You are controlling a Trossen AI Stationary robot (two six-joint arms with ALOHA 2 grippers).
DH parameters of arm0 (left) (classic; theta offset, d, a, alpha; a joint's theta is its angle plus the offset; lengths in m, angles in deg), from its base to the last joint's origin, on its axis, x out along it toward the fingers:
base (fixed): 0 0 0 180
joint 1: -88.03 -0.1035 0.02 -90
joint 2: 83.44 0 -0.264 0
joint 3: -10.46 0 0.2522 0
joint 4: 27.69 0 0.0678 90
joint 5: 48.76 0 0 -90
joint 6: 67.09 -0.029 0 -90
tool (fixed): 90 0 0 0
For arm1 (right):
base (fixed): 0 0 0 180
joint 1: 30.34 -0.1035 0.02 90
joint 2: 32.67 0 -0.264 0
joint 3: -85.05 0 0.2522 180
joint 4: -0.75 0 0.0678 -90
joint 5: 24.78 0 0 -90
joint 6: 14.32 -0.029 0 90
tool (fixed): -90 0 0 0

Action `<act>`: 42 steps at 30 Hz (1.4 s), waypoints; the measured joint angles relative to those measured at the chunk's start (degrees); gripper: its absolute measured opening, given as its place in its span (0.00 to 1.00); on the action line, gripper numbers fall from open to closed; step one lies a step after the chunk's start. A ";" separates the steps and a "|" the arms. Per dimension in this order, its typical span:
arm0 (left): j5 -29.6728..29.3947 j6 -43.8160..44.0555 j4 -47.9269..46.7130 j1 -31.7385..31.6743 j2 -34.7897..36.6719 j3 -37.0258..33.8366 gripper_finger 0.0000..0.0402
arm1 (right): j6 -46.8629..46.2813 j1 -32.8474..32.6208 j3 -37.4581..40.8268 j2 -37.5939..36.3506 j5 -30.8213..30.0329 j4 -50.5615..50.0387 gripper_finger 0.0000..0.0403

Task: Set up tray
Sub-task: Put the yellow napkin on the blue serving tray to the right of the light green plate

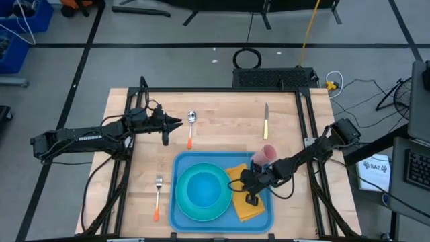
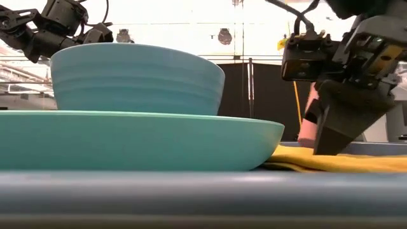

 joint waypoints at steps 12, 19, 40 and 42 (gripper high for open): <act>-0.02 -0.28 -0.01 0.01 0.00 -0.01 0.20 | -6.63 -3.54 0.11 0.07 -1.07 -0.28 0.00; -0.02 -0.27 -0.01 0.01 0.00 -0.01 0.20 | -11.59 -5.99 0.11 0.11 -1.11 0.01 0.00; -0.07 0.33 0.08 0.01 0.00 -0.01 0.20 | 3.51 -4.61 -0.50 -3.89 -17.36 3.57 0.00; -0.07 0.31 0.11 0.00 0.00 0.00 0.20 | 3.51 -3.79 -0.50 -3.21 -17.22 2.22 0.00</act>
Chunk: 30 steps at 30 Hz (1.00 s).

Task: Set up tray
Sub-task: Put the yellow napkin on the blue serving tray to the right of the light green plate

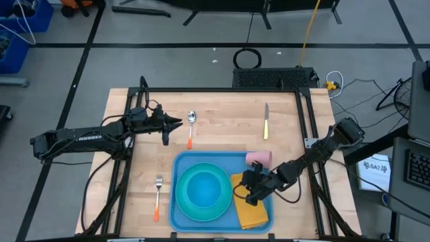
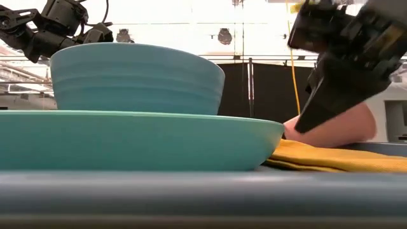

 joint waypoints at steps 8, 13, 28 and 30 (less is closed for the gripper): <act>-0.04 -0.11 0.08 0.00 0.00 -0.01 0.20 | 0.84 3.25 1.66 2.77 1.33 -0.29 0.00; 0.07 -0.14 0.01 0.00 0.00 -0.01 0.20 | -2.18 2.88 2.09 3.08 0.95 -1.06 0.00; 0.09 -0.59 0.00 0.00 0.00 0.00 0.20 | -13.98 -0.72 2.08 3.02 -3.60 -11.86 0.00; 0.09 -0.59 -0.01 -0.01 0.00 -0.01 0.20 | -15.33 -0.73 2.10 3.02 -3.56 -13.53 0.00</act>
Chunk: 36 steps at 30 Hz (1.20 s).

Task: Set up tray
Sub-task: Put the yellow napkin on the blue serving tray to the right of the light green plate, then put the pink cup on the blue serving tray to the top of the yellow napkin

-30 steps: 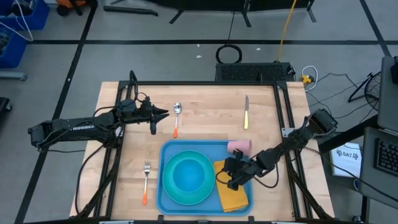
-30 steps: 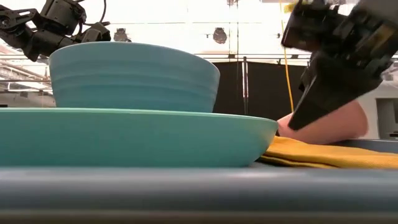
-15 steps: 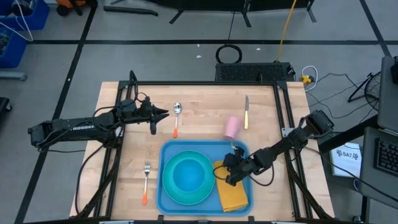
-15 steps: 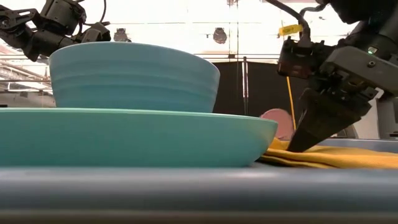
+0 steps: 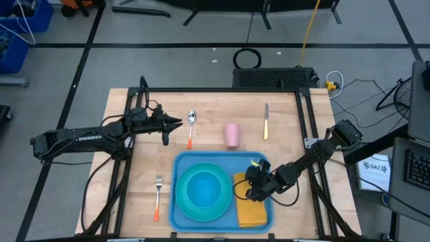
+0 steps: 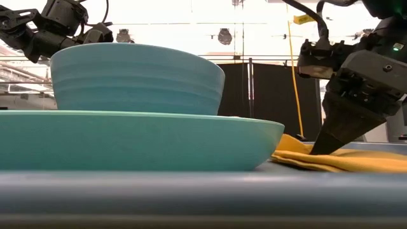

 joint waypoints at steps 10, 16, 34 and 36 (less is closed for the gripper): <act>0.03 0.02 0.00 0.01 -0.02 0.00 0.20 | -2.40 -1.85 0.07 -0.44 -1.46 -0.15 0.00; 0.13 0.32 0.07 -0.01 -0.01 0.01 0.20 | 10.84 0.00 -0.85 -8.47 -6.44 4.28 0.01; 1.05 2.32 -1.52 -0.01 -0.11 0.02 0.20 | 46.25 51.62 -14.80 -18.67 34.02 -5.26 0.30; 1.05 2.43 -1.81 0.01 -0.13 0.02 0.20 | 51.35 55.90 -18.54 -15.73 35.97 -9.52 0.30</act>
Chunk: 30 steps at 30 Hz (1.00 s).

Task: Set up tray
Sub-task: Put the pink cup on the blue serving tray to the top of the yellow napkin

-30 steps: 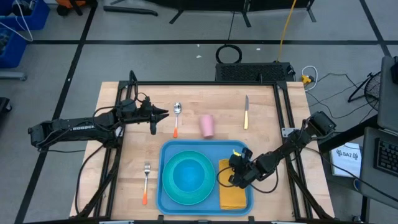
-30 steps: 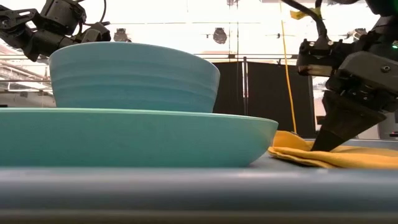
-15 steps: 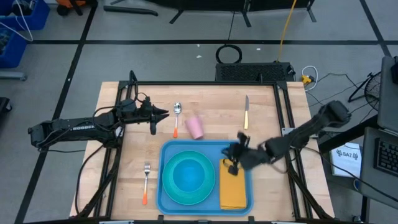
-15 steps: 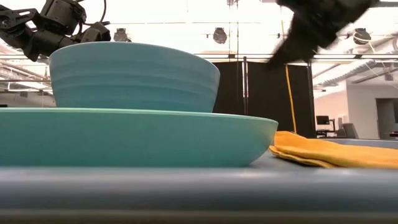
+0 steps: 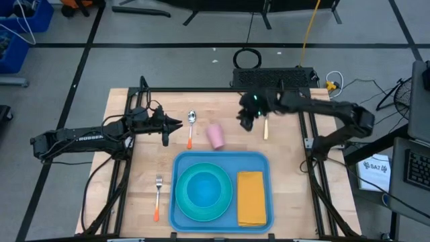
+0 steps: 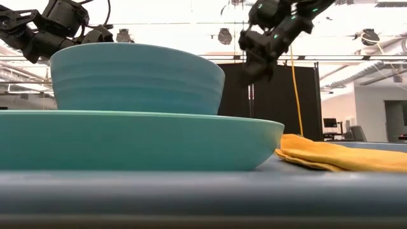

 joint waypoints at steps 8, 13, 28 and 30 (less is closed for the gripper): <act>-0.01 0.07 0.07 -0.01 0.02 -0.01 0.20 | 12.49 5.32 -15.07 13.97 1.66 -16.96 0.35; 0.00 0.06 0.08 -0.01 0.02 0.00 0.20 | 15.16 4.38 -20.04 19.24 4.12 -18.68 0.43; -0.02 -0.96 -0.79 -0.02 0.02 0.00 0.20 | 14.75 3.87 -20.28 22.81 11.09 -21.13 0.49; -0.02 -0.94 -0.78 0.00 0.02 0.00 0.20 | 14.47 4.08 -19.78 23.27 11.09 -20.30 0.49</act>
